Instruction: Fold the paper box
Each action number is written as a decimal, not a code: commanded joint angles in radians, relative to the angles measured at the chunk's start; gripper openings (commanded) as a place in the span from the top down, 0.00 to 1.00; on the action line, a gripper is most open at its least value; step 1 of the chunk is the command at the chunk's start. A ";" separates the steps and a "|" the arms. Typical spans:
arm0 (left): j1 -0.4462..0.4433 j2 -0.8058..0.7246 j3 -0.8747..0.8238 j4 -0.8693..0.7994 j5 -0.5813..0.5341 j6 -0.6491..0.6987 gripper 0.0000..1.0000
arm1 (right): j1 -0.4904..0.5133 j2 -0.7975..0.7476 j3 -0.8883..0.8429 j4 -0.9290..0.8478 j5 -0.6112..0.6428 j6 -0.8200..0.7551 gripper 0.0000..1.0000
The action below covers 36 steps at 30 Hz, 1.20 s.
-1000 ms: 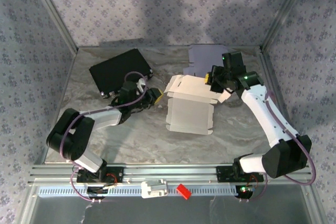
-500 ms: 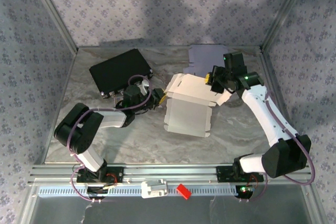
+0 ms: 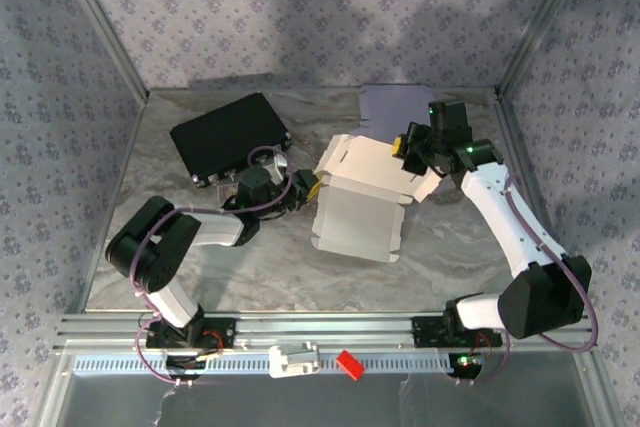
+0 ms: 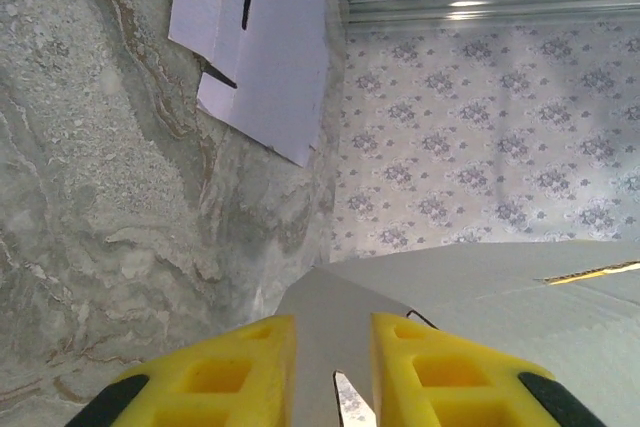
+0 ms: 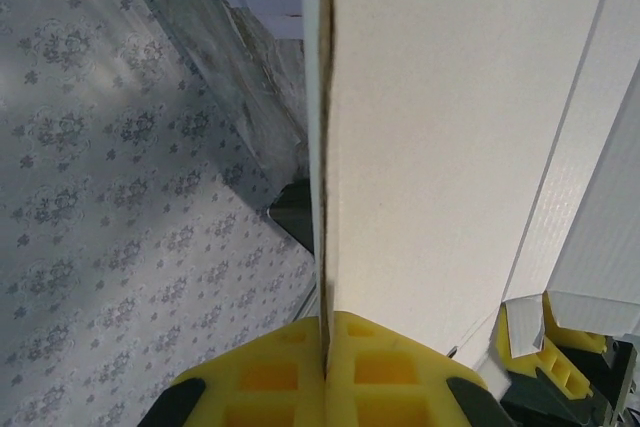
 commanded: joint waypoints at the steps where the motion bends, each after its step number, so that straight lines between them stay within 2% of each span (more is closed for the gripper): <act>1: -0.009 0.013 0.004 0.062 -0.006 0.000 0.71 | -0.002 -0.004 -0.012 0.010 -0.012 0.022 1.00; 9: -0.045 0.038 0.045 0.041 0.018 0.022 0.69 | 0.010 -0.004 -0.032 0.026 -0.004 0.025 1.00; 18: -0.050 -0.024 0.076 -0.173 0.026 0.147 0.63 | 0.036 0.003 -0.045 0.031 0.005 0.018 1.00; 24: -0.046 -0.111 0.092 -0.434 0.026 0.248 0.54 | 0.046 -0.003 -0.045 0.025 0.051 -0.037 1.00; 27: -0.046 -0.183 0.121 -0.680 0.006 0.332 0.50 | 0.044 -0.008 -0.045 0.015 0.064 -0.092 1.00; 30: -0.045 -0.245 0.150 -0.897 -0.007 0.420 0.49 | 0.046 -0.013 -0.045 -0.022 0.059 -0.166 1.00; 36: -0.030 -0.367 0.177 -1.200 -0.053 0.566 0.49 | 0.063 -0.041 -0.142 0.033 0.083 -0.259 1.00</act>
